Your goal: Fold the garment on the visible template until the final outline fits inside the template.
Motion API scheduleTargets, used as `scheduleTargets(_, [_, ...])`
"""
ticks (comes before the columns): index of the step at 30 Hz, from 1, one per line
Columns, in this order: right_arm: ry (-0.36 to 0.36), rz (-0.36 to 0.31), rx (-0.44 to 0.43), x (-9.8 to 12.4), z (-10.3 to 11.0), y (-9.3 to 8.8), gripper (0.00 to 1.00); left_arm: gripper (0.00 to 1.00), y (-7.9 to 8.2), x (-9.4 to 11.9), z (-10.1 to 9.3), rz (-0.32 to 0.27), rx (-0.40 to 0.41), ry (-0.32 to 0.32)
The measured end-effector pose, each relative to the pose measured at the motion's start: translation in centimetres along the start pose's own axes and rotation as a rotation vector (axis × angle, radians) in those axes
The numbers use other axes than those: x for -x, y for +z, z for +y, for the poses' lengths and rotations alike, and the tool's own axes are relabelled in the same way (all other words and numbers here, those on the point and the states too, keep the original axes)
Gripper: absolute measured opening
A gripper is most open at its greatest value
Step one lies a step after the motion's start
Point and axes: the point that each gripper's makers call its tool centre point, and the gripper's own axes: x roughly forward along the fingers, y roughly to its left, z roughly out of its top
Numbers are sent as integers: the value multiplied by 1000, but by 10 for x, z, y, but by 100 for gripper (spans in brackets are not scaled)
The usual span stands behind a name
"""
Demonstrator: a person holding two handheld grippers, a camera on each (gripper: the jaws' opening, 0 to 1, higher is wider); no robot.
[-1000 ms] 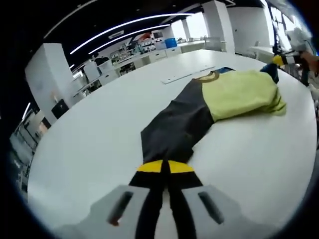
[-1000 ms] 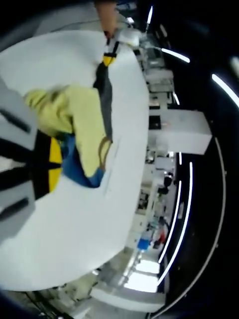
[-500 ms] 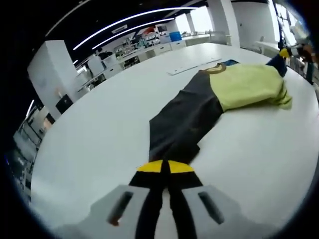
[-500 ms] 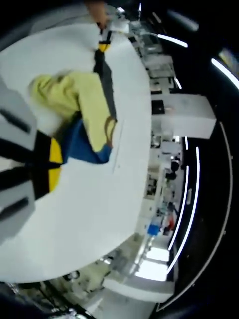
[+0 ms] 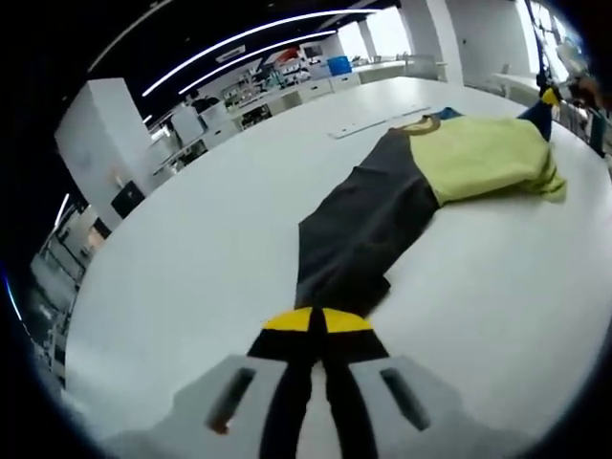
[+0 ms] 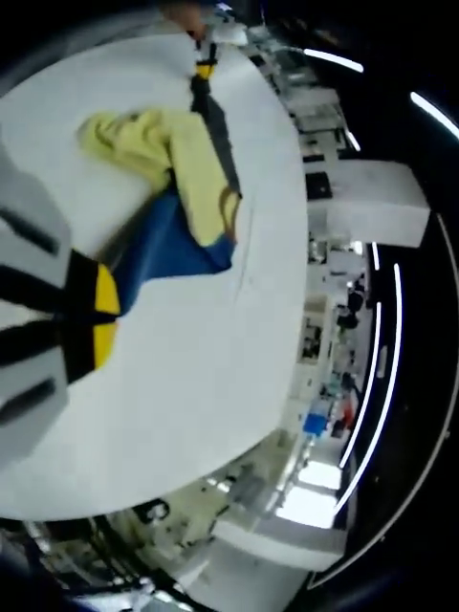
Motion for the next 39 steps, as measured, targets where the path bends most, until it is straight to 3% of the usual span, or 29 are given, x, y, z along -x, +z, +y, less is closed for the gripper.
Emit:
scheduleTargets(24, [-167, 184, 79, -12, -73, -29, 0, 0, 0, -5, 31, 25, -38, 56])
scheduleTargets(33, [-168, 209, 87, -10, -78, -36, 0, 0, 3, -9, 46, 33, -49, 77])
scheduleTargets(37, [-164, 190, 54, -11, -79, -36, 0, 0, 1, -9, 47, 34, -17, 87])
scheduleTargets(39, [-158, 188, 40, -11, -76, -38, 0, 0, 4, -8, 42, 1, 32, 63])
